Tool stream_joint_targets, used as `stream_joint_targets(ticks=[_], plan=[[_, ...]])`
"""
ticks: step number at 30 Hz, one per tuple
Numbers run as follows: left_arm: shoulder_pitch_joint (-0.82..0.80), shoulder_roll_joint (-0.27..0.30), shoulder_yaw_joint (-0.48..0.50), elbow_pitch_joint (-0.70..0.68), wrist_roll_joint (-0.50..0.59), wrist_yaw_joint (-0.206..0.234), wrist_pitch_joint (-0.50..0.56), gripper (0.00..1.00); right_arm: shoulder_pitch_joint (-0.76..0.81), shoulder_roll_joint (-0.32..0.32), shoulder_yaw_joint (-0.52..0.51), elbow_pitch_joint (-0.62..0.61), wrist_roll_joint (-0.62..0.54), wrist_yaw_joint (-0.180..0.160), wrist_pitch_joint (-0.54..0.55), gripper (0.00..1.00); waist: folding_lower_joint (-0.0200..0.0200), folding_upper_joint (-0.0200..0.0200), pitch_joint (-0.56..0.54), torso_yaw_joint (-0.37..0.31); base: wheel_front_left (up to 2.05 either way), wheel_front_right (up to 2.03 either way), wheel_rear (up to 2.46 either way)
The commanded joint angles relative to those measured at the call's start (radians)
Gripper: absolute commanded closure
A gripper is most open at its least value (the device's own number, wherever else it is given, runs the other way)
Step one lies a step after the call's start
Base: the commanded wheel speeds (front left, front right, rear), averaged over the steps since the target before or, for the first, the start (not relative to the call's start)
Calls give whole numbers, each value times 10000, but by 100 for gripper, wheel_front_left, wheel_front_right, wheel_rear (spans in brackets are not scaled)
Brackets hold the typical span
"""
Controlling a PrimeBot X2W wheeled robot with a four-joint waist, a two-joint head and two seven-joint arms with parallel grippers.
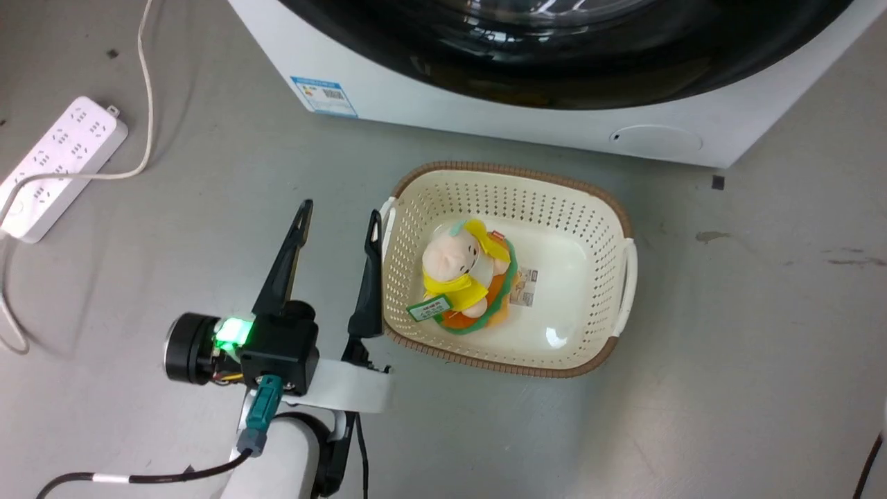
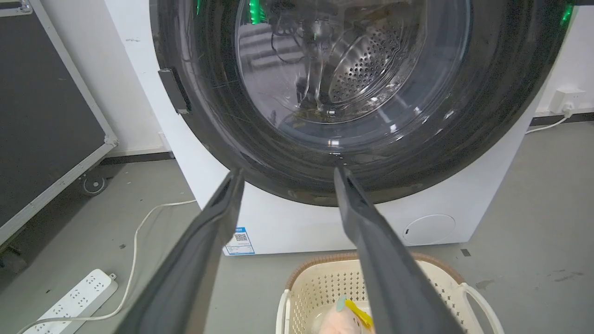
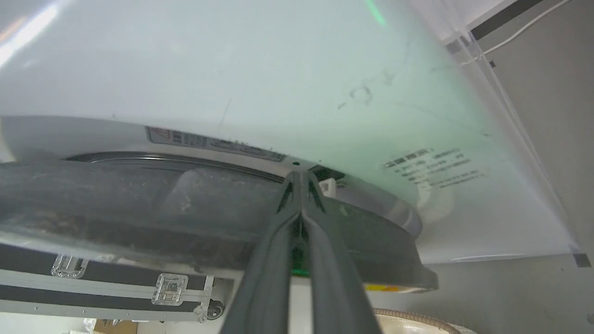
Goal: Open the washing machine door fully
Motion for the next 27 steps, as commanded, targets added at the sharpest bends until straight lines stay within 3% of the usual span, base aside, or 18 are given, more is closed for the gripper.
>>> stream_joint_targets(ticks=[1,11,17,22,23,27], plan=[[-206,-6,-80,-51,-44,78,-118,0,-476,-133,-187,292,205,15,270,100,0,0,100,78,0,0,0],[-423,-49,-371,-35,-104,240,-327,0,-1411,-507,-988,1530,625,14,2384,100,0,0,288,344,0,0,0],[-432,-10,-433,-23,-96,320,-452,0,-1145,-577,-1290,1617,723,14,3271,100,0,0,-16,355,0,0,0],[-326,41,-513,24,-93,376,-557,0,-593,-354,-1652,1391,991,14,4029,100,0,0,-454,288,0,0,0],[-227,66,-620,95,-84,381,-619,0,-177,-124,-1816,1225,1120,14,4577,100,0,0,-780,232,0,0,0],[105,96,-659,247,-79,373,-619,0,919,374,-1869,604,1179,14,5054,100,0,0,-1436,78,0,0,0]])
